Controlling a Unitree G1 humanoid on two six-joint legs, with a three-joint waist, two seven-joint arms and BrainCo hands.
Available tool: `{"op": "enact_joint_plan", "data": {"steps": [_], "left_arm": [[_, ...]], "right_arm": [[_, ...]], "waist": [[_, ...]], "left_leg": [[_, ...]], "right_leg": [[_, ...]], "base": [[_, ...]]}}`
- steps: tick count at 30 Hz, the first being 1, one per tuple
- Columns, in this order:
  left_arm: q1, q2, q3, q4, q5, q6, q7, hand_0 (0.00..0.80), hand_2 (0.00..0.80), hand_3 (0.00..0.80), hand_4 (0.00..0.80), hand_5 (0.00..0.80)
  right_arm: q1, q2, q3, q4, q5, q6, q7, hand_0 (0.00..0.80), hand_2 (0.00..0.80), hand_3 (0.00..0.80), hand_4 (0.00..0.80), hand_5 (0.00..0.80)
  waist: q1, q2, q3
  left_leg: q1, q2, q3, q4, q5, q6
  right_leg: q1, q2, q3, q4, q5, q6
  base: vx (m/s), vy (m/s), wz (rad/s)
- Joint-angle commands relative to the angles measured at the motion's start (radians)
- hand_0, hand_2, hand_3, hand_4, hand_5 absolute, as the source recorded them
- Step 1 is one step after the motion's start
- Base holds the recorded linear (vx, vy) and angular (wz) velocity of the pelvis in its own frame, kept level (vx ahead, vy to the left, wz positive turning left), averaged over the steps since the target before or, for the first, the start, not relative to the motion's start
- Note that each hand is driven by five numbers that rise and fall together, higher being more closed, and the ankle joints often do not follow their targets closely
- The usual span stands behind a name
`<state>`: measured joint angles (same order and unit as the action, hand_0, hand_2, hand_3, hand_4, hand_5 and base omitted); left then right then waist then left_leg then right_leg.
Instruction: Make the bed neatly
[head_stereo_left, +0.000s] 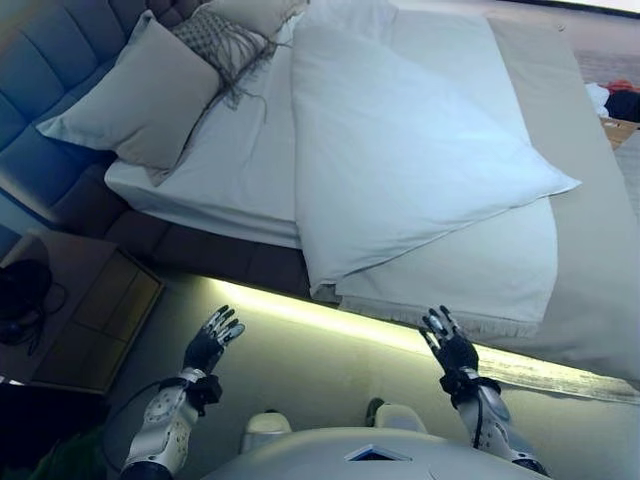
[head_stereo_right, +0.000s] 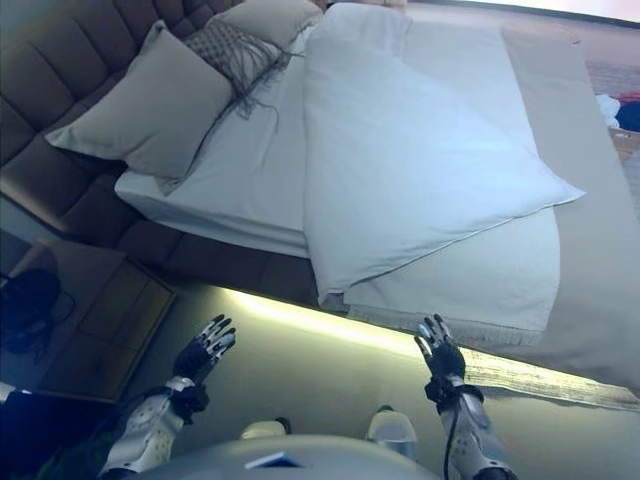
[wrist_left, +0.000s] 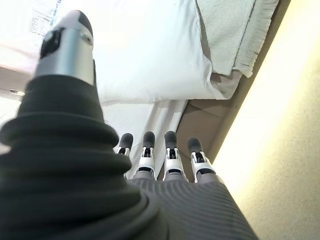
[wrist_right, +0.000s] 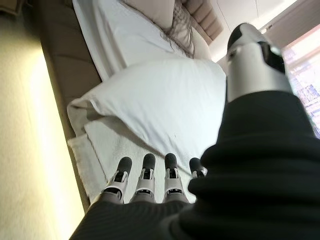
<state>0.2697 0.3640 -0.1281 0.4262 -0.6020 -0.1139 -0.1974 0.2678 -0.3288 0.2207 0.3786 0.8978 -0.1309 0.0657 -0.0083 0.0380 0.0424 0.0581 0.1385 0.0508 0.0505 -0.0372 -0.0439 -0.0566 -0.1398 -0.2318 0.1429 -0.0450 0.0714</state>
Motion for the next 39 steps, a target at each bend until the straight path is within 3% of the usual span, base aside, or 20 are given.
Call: {"op": "enact_joint_plan", "data": {"steps": [1,4,6,9,12,16,22,24,25,27,29,31,35,39], "left_arm": [[-0.074,0.034,0.014,-0.02,-0.01,-0.076,0.01,0.0,0.0,0.0,0.0,0.0],[-0.084,0.022,0.002,-0.003,-0.028,-0.08,0.022,0.0,0.0,0.0,0.0,0.0],[-0.095,0.008,-0.013,0.005,-0.001,-0.084,0.004,0.0,0.0,0.0,0.0,0.0],[-0.099,0.008,-0.032,0.003,0.005,-0.091,0.022,0.0,0.0,0.0,0.0,0.0],[-0.11,0.007,-0.037,0.01,-0.01,-0.084,0.045,0.0,0.0,0.0,0.0,0.0],[-0.092,-0.003,-0.036,0.018,-0.001,-0.086,0.063,0.0,0.0,0.0,0.0,0.0],[-0.021,-0.002,0.015,0.007,0.018,-0.07,0.01,0.0,0.0,0.0,0.0,0.0],[-0.021,0.003,0.023,0.002,0.016,-0.06,0.0,0.0,0.0,0.0,0.0,0.0],[-0.021,0.008,0.025,0.0,0.018,-0.058,-0.007,0.0,0.0,0.0,0.0,0.0],[-0.026,0.019,0.023,0.001,0.022,-0.055,-0.009,0.0,0.0,0.0,0.0,0.0],[-0.029,0.034,0.021,-0.013,0.037,-0.042,-0.02,0.0,0.0,0.0,0.0,0.0],[-0.025,0.043,0.021,-0.053,0.048,-0.026,-0.019,0.0,0.0,0.0,0.0,0.0],[-0.045,0.055,-0.004,-0.036,0.073,-0.043,0.005,0.0,0.0,0.0,0.0,0.0],[-0.061,0.051,-0.009,-0.01,0.092,-0.054,0.01,0.0,0.0,0.0,0.0,0.0]], "right_arm": [[-0.053,0.007,0.011,-0.015,0.026,-0.031,-0.002,0.0,0.0,0.0,0.0,0.0],[-0.072,0.002,0.02,0.004,0.028,-0.042,-0.024,0.0,0.0,0.0,0.0,0.0],[-0.08,-0.001,0.012,0.002,0.06,-0.059,-0.039,0.0,0.0,0.0,0.0,0.0],[-0.073,-0.002,0.007,-0.016,0.059,-0.06,-0.042,0.0,0.0,0.0,0.0,0.0],[-0.054,-0.004,0.003,-0.04,0.045,-0.046,-0.045,0.0,0.0,0.0,0.0,0.0],[-0.037,-0.001,0.013,-0.055,0.035,-0.04,-0.039,0.0,0.0,0.0,0.0,0.0],[-0.009,0.008,0.01,-0.055,0.017,-0.025,-0.029,0.0,0.0,0.0,0.0,0.0],[-0.008,0.012,0.014,-0.051,0.013,-0.024,-0.029,0.0,0.0,0.0,0.0,0.0],[-0.009,0.019,0.021,-0.04,0.016,-0.035,-0.029,0.0,0.0,0.0,0.0,0.0],[0.0,0.038,0.024,-0.029,0.014,-0.041,-0.036,0.0,0.0,0.0,0.0,0.0],[0.018,0.058,0.014,-0.046,0.011,-0.026,-0.054,0.0,0.0,0.0,0.0,0.0],[0.031,0.068,0.027,-0.076,0.003,-0.028,-0.059,0.0,0.0,0.0,0.0,0.0],[0.02,0.101,0.06,-0.088,-0.011,-0.075,-0.091,0.0,0.0,0.0,0.0,0.0],[0.02,0.107,0.074,-0.104,-0.011,-0.093,-0.124,0.0,0.0,0.0,0.0,0.0]], "waist": [[0.016,-0.046,0.023],[0.017,-0.063,0.031],[0.031,-0.063,0.048],[0.036,-0.047,0.052],[0.045,-0.011,0.059],[0.078,0.016,0.069],[0.131,0.041,0.069],[0.139,0.045,0.067],[0.144,0.041,0.063],[0.147,0.037,0.055],[0.151,0.02,0.039],[0.163,0.003,0.021],[0.178,-0.003,-0.002],[0.166,0.007,0.0]], "left_leg": [[-0.004,0.029,-0.046,0.275,0.115,-0.027],[-0.071,0.02,-0.023,0.41,0.153,-0.011],[-0.142,0.012,-0.02,0.426,0.164,0.006],[-0.17,-0.002,-0.048,0.332,0.218,-0.004],[-0.202,0.008,-0.084,0.128,0.298,-0.044],[-0.242,0.011,-0.111,-0.058,0.373,-0.072],[-0.299,-0.018,-0.155,-0.127,0.347,-0.069],[-0.304,-0.026,-0.148,-0.125,0.325,-0.068],[-0.301,-0.038,-0.143,-0.128,0.273,-0.056],[-0.282,-0.055,-0.132,-0.113,0.253,-0.041],[-0.283,-0.096,-0.126,-0.055,0.224,-0.002],[-0.28,-0.137,-0.131,-0.031,0.2,0.029],[-0.273,-0.219,-0.157,0.015,0.144,0.092],[-0.234,-0.276,-0.17,0.069,0.087,0.135]], "right_leg": [[-0.015,0.017,0.012,-0.045,0.053,-0.026],[-0.002,0.041,0.007,-0.027,0.023,-0.061],[0.023,0.064,0.011,-0.018,0.007,-0.07],[0.047,0.088,0.029,-0.015,-0.017,-0.067],[0.093,0.106,0.046,-0.023,-0.046,-0.053],[0.153,0.114,0.057,-0.019,-0.085,-0.046],[0.23,0.094,0.085,0.036,-0.18,-0.046],[0.248,0.078,0.086,0.059,-0.206,-0.038],[0.254,0.057,0.084,0.076,-0.216,-0.026],[0.266,0.014,0.07,0.11,-0.217,0.003],[0.266,-0.048,0.062,0.157,-0.143,0.039],[0.264,-0.096,0.057,0.199,-0.062,0.051],[0.232,-0.175,0.074,0.378,0.056,0.048],[0.106,-0.218,0.114,0.609,0.131,0.04]], "base": [[0.093,-0.296,0.05],[0.094,-0.255,0.13],[0.131,-0.229,0.1],[0.168,-0.037,0.01],[0.232,0.083,-0.08],[0.332,0.092,-0.2],[0.39,0.113,-0.1],[0.417,0.185,-0.33],[0.537,0.258,-0.27],[0.531,0.289,-0.23],[0.454,0.275,-0.47],[0.416,0.256,-0.66],[0.348,0.248,-0.13],[0.276,0.233,0.01]]}}
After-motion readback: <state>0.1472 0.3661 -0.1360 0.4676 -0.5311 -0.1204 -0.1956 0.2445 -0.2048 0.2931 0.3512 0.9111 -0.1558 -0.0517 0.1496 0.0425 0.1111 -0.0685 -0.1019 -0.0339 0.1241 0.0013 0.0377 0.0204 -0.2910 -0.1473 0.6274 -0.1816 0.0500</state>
